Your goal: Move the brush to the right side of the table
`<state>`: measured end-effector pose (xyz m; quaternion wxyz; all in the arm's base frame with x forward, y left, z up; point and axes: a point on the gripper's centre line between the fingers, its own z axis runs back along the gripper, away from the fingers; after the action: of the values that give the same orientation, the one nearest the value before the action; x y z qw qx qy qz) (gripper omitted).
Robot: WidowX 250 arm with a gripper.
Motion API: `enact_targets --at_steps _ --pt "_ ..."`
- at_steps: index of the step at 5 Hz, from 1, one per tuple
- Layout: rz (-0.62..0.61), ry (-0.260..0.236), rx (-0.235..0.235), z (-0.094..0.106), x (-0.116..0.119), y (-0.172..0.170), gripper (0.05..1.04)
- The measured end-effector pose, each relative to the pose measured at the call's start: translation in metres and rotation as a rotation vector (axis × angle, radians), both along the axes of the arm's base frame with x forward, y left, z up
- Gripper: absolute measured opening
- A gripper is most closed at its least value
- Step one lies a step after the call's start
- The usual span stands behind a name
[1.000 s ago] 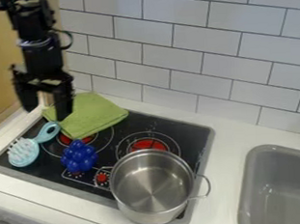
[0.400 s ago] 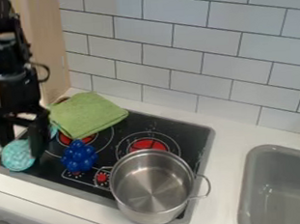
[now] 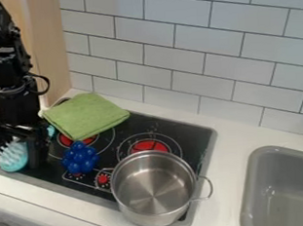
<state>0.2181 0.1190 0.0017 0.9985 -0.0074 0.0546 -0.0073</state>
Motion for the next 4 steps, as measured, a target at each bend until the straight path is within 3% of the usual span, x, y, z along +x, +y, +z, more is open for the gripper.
enact_targets --at_steps 1,3,4 --pt "-0.003 -0.020 0.011 0.000 -0.001 0.000 0.744" --pt "0.001 0.013 0.030 0.001 -0.005 0.001 0.731" --pt "0.041 0.000 0.025 0.014 -0.003 -0.002 0.731"
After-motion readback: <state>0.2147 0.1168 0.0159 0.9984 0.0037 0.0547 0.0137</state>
